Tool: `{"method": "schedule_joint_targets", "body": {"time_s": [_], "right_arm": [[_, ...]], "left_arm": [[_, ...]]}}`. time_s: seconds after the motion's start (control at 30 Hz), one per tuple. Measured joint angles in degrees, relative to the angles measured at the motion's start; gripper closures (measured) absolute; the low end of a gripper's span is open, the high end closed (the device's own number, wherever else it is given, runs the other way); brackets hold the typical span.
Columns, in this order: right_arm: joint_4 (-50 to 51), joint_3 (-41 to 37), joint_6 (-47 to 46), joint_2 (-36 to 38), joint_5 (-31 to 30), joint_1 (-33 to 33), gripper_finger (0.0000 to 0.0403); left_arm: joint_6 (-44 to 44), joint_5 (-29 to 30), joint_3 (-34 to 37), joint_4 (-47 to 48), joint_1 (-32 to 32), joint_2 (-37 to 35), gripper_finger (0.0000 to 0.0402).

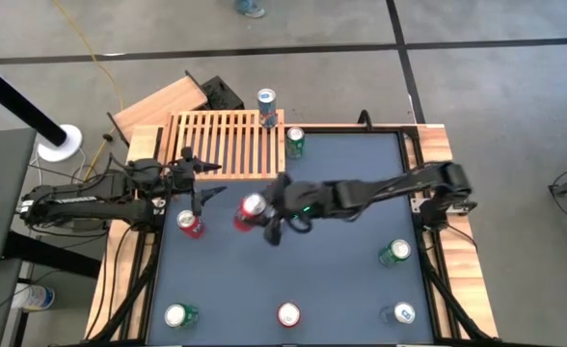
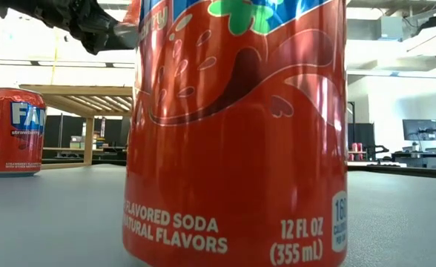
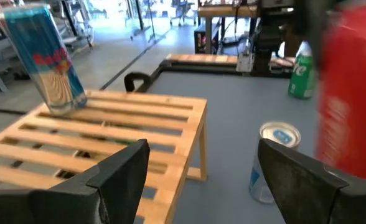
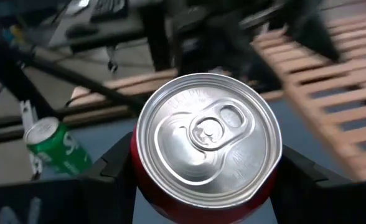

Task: Place canned beverage on shelf
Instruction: Put the top right red soda can on the shelf

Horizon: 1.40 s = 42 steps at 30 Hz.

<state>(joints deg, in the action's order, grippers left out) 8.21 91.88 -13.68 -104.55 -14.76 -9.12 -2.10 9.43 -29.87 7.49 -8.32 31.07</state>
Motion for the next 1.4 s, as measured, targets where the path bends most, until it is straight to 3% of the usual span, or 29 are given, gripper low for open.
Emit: {"method": "schedule_joint_targets", "body": {"time_s": [0.23, 0.5, 0.73, 0.97, 1.1, 1.4], "right_arm": [[5.7, 8.4, 0.2, -11.6, 2.0, 0.0, 0.0152], [-3.4, 9.5, 2.8, -20.5, 4.0, 0.5, 0.0152], [-2.5, 9.6, 5.5, -23.1, 4.5, 2.7, 0.0152], [-0.3, 9.6, 7.0, -23.8, 10.5, 3.8, 0.0151], [-0.3, 9.5, 9.5, -24.3, 10.3, 3.5, 0.0131], [-1.7, 9.6, 8.9, -24.2, 10.1, 3.5, 0.0047]], "left_arm": [[3.0, 0.0, 0.0, 5.1, 0.0, 0.0, 0.0109], [4.2, 0.5, 0.0, 6.9, 0.0, 0.0, 0.0109], [9.2, 1.0, -0.5, 8.8, 0.0, 0.0, 0.0109], [10.4, 3.3, -0.5, 9.0, 0.0, 0.0, 0.0109], [10.4, 3.4, -0.5, 8.9, 0.0, 0.0, 0.0109], [10.3, 3.4, -0.5, 9.4, 0.0, 0.0, 0.0109]]}}
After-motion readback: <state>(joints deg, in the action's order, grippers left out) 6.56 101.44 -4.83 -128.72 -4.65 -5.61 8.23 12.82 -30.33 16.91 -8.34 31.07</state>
